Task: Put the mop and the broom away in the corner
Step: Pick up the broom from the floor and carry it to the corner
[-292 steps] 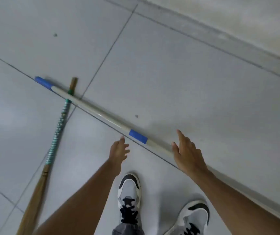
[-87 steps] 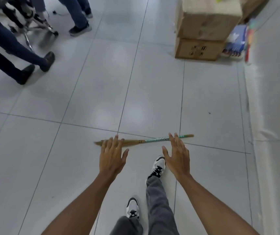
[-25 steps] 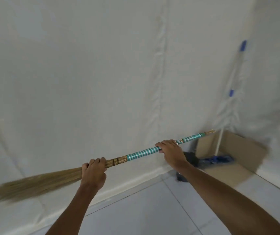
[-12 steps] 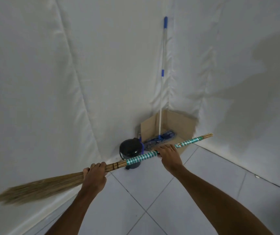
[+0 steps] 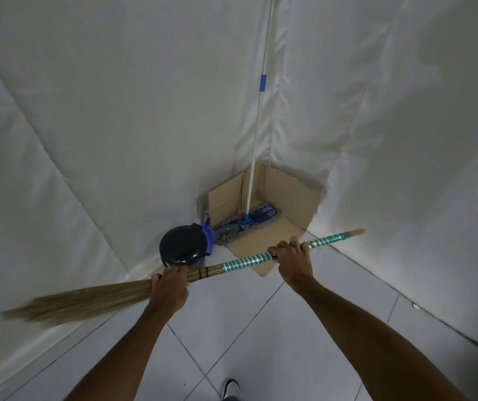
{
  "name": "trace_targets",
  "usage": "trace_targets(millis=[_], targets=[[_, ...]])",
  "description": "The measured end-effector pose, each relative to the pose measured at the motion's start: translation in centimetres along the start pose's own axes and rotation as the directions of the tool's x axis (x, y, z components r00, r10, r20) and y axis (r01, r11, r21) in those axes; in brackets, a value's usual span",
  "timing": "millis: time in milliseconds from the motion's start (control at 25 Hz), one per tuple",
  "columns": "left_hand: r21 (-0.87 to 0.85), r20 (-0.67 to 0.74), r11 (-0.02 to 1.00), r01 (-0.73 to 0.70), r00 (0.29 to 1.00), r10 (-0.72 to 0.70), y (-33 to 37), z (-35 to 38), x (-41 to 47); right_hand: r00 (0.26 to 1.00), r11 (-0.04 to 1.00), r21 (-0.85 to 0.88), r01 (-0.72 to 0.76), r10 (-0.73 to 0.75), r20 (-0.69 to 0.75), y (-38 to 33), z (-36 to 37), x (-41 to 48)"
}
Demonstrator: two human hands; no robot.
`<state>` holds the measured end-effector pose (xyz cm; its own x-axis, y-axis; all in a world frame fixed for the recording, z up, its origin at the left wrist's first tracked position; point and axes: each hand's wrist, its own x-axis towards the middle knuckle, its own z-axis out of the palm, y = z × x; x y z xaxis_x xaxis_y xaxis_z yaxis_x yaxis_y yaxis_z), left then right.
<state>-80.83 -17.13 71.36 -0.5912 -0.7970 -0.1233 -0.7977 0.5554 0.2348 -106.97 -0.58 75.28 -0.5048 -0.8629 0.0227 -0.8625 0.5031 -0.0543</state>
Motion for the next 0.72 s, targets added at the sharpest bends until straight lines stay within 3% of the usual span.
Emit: trace_targets(millis=[240, 520, 720], targets=[[-0.028, 0.103, 0.999, 0.038, 0.994, -0.035, 7.0, 2.1, 13.6, 0.986, 0.976, 0.199, -0.090, 0.060, 0.154, 8.1, 1.2, 13.7], [-0.037, 0.218, 0.975, 0.219, 0.954, -0.206, 14.5, 8.2, 28.1, 0.924, 0.959, 0.278, 0.057, -0.156, 0.348, 18.4, 7.4, 32.9], [0.012, 0.291, 0.944, 0.330, 0.902, -0.319, 18.4, 12.5, 38.7, 0.840, 0.934, 0.355, 0.038, -0.222, 0.495, 24.3, 14.4, 46.4]])
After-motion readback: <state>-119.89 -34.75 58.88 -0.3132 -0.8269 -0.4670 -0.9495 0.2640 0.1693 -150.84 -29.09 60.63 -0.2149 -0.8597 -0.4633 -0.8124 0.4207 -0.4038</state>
